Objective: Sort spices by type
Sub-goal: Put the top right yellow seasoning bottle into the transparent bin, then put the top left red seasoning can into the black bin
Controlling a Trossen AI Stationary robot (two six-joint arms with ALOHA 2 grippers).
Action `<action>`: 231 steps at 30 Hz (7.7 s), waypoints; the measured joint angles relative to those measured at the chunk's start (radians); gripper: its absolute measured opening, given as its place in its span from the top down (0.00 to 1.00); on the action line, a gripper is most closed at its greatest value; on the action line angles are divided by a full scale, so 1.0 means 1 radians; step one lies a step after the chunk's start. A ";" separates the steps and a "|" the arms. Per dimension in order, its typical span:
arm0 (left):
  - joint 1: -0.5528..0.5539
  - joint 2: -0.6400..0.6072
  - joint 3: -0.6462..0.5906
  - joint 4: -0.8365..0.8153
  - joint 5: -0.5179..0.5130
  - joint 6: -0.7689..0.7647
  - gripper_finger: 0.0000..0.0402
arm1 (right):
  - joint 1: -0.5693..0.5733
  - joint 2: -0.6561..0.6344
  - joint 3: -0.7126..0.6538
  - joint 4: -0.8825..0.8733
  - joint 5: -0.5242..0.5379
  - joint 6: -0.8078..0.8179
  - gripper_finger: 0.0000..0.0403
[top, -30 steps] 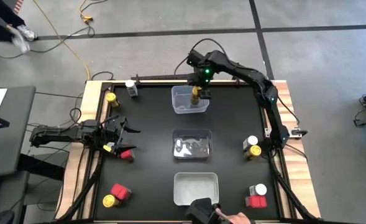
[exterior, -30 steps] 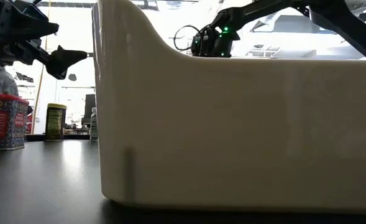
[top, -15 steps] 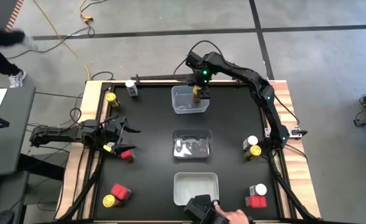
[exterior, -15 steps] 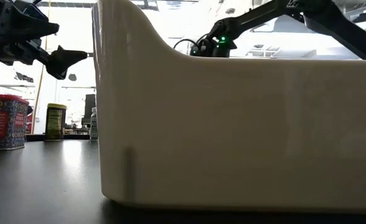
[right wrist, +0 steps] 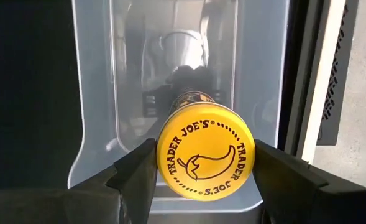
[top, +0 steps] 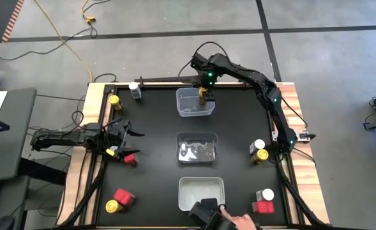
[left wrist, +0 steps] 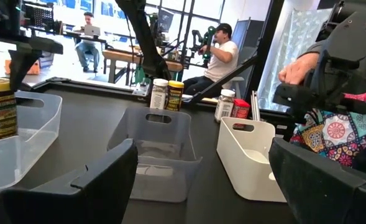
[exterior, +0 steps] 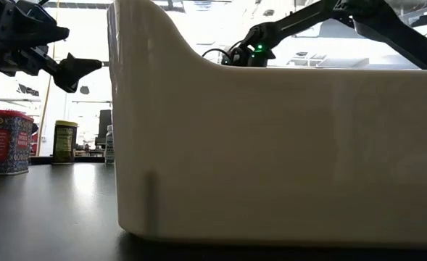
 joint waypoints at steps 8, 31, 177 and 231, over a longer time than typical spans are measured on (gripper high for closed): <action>0.000 0.000 0.000 0.000 0.000 0.000 0.14 | 0.000 0.000 0.000 0.069 -0.001 0.089 0.33; 0.000 0.000 0.000 0.000 0.000 0.000 0.14 | -0.027 0.000 0.000 0.014 -0.005 0.010 0.33; 0.001 0.758 0.637 -0.242 -0.246 -0.125 0.14 | 0.743 -1.230 -1.293 0.660 0.500 1.406 0.16; 0.259 1.027 0.980 -0.986 -0.127 0.022 0.14 | 0.450 -1.268 -1.291 0.642 0.310 1.245 0.16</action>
